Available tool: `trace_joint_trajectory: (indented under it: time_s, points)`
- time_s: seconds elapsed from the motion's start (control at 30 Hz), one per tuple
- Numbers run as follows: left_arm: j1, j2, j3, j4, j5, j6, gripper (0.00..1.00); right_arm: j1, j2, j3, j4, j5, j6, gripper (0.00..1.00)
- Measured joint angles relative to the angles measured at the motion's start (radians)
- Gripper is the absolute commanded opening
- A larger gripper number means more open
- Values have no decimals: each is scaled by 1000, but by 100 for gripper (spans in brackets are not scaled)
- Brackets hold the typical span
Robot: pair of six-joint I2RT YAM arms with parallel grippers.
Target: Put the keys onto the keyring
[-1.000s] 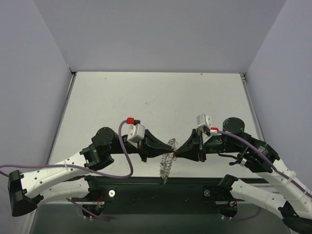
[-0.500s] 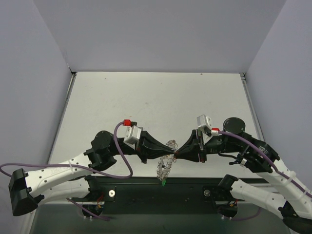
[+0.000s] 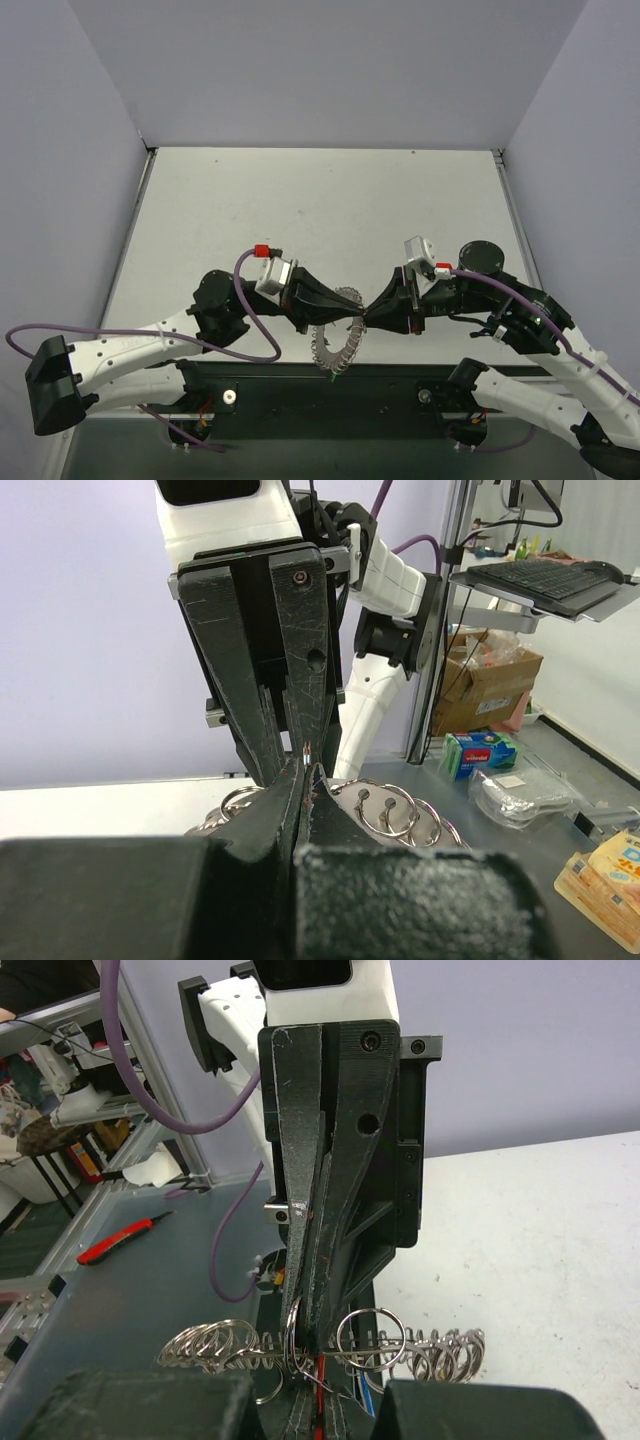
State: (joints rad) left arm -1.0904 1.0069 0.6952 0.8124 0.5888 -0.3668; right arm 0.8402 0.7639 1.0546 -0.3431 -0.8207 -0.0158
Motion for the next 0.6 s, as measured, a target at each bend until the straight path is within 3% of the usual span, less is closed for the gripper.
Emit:
trace_joint_trajectory:
  time_s: [0.07,0.1,0.13,0.2,0.23,0.27,0.33,0.6]
  points:
    - [0,14,-1,25,2,-8,0,0,0,0,0,1,0,2]
    - [0,19,-1,35,3,-10,0,0,-2,0,-1,2,0,8]
    - [0,24,-1,42,3,-12,0,0,-3,0,-2,4,0,26]
    - [0,27,-1,52,0,-13,0,0,-12,0,-5,20,2,47]
    - [0,27,-1,65,-3,-13,0,0,-19,-1,-14,38,2,68]
    - [-1,25,-1,75,-7,-11,0,0,-27,-4,-22,58,3,75]
    - [-1,16,-1,81,-23,-1,0,0,-53,-12,-36,102,1,83]
    - [-1,-60,-2,30,-110,65,0,0,-159,-7,-80,231,-28,85]
